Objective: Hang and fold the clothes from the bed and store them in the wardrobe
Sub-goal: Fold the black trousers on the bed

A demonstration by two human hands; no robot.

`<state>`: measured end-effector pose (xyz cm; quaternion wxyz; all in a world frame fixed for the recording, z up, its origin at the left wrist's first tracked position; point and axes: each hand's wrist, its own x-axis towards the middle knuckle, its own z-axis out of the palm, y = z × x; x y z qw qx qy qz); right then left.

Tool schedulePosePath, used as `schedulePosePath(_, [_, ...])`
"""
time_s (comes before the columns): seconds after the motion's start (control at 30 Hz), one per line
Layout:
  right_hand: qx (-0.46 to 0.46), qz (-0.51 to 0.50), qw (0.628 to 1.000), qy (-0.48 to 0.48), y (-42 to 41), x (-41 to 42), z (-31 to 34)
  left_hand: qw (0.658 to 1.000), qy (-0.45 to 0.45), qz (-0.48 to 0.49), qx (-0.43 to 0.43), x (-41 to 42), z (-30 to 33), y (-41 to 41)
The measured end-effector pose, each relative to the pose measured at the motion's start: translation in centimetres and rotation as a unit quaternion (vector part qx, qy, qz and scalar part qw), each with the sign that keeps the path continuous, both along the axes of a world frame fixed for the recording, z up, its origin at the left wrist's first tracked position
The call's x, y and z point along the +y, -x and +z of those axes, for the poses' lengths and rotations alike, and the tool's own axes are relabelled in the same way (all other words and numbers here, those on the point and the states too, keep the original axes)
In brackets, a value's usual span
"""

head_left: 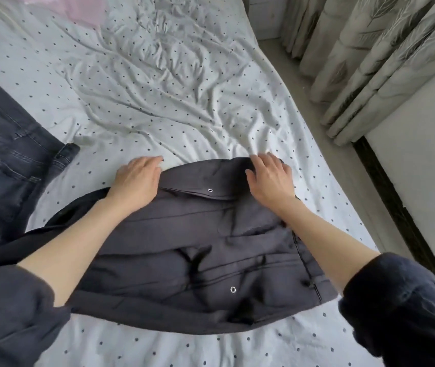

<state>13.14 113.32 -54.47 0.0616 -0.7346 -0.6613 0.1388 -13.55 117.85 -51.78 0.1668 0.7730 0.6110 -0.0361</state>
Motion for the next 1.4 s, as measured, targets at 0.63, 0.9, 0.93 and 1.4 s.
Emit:
schedulePosePath(0.63, [-0.162, 0.085, 0.980, 0.083, -1.4, 8.1, 1.3, 0.968, 0.205, 0.081, -0.121, 6.5, 3.0, 1.7])
schedulePosePath(0.9, [-0.140, -0.055, 0.982, 0.116, -3.7, 6.8, 1.5, 0.992, 0.056, 0.023, -0.109, 8.9, 3.2, -2.2])
schedulePosePath(0.93, [-0.117, -0.053, 0.984, 0.125, -3.3, 6.3, 1.3, 0.993, 0.082, 0.022, -0.086, 7.9, 2.6, -1.1])
schedulePosePath(1.4, [0.069, 0.128, 0.987, 0.064, 17.2, -7.1, -0.5, 0.988, 0.056, 0.128, 0.070, -13.4, 0.3, 20.1])
